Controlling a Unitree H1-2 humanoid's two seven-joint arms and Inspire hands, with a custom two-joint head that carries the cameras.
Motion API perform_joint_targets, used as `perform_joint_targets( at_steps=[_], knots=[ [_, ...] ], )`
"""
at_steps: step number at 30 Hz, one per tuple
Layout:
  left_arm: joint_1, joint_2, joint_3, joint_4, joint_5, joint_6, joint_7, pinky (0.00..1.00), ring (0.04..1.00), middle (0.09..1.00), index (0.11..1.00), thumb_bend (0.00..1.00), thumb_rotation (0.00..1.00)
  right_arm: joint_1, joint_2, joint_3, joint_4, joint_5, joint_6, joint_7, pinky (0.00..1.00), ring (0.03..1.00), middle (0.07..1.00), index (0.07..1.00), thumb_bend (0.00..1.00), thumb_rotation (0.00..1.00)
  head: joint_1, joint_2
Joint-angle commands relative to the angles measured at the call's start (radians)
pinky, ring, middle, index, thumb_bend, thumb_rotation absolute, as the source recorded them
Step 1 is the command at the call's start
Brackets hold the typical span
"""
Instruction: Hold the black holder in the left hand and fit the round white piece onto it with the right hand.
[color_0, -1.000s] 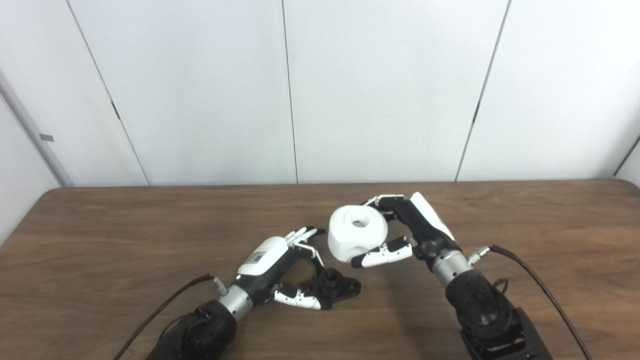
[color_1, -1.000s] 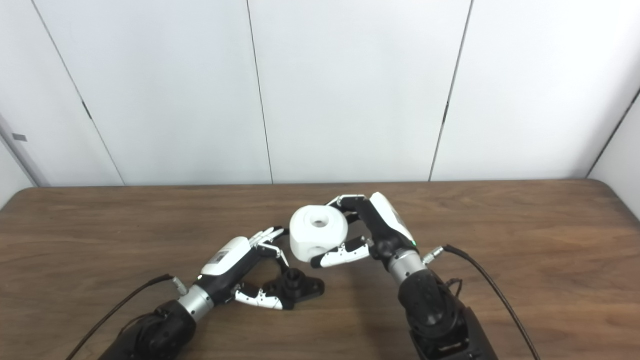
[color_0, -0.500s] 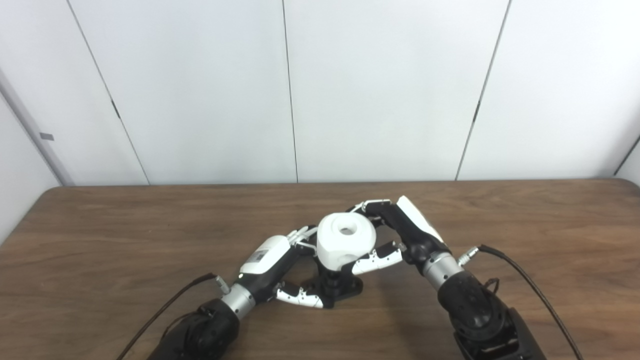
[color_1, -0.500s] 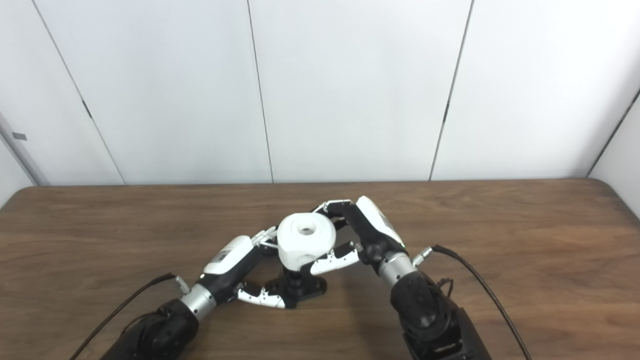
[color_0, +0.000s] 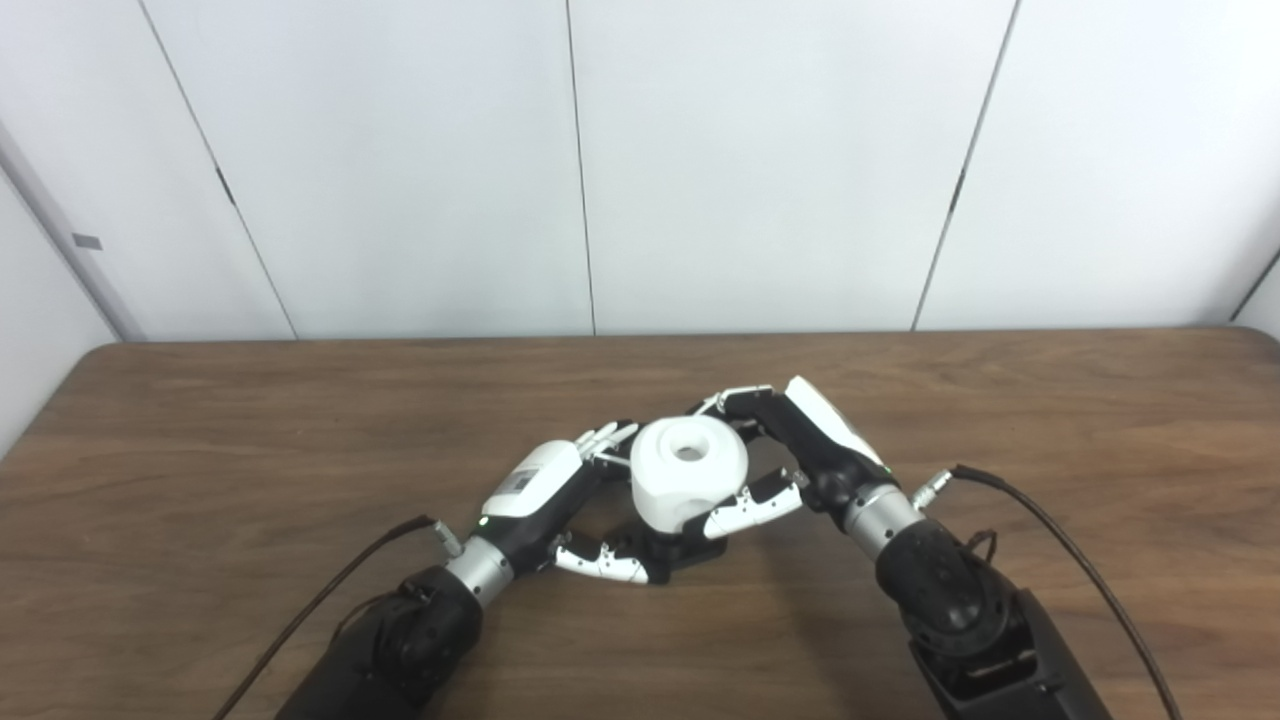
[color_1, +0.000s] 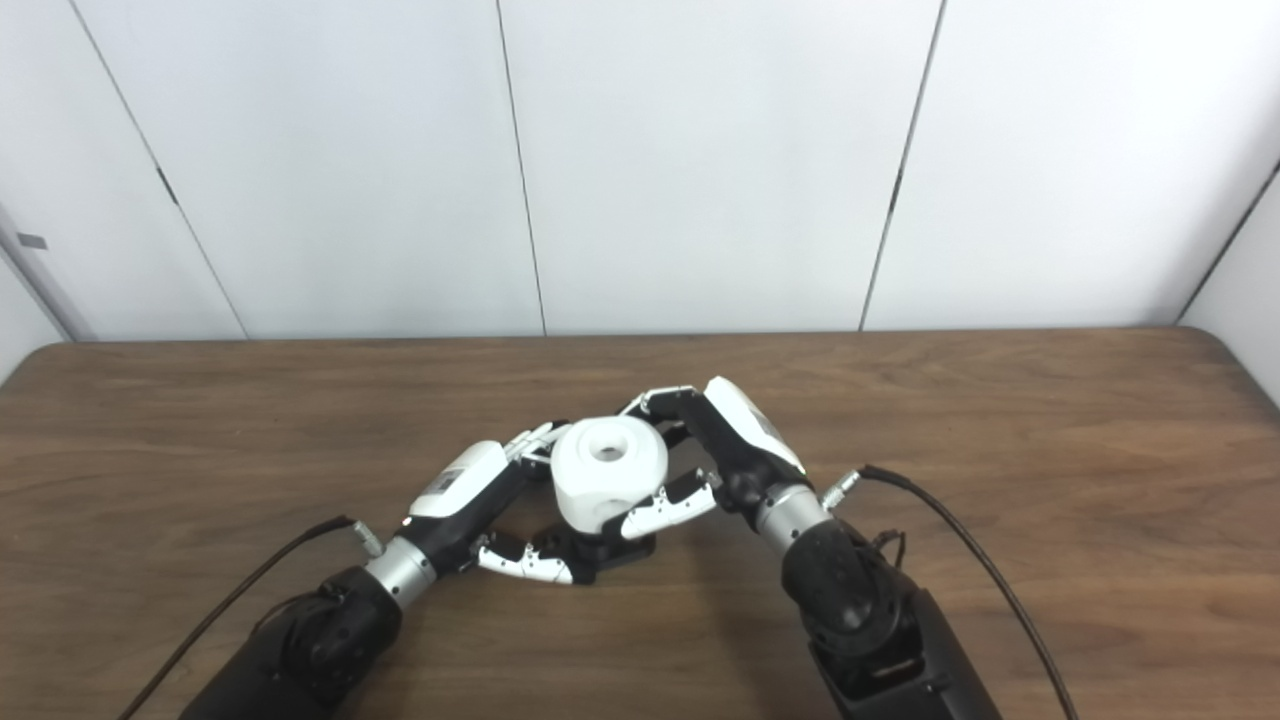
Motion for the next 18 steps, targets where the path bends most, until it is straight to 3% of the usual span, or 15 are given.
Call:
perform_joint_targets(
  at_steps=[1, 18],
  knots=[
    [0.071, -0.035, -0.051, 0.033, 0.036, 0.046, -0.06, 1.0, 1.0, 0.966, 0.483, 0.52, 0.06, -0.025, 0.0, 0.0, -0.01, -0.003, -0.04, -0.005, 0.71, 0.783, 0.761, 0.48, 0.52, 0.13, -0.002, 0.005],
    [0.082, -0.036, -0.053, 0.014, 0.028, 0.05, -0.058, 1.0, 1.0, 0.965, 0.483, 0.52, 0.06, -0.029, -0.002, 0.007, 0.045, -0.007, -0.083, -0.008, 0.68, 0.771, 0.753, 0.48, 0.52, 0.13, 0.006, 0.013]
  ],
)
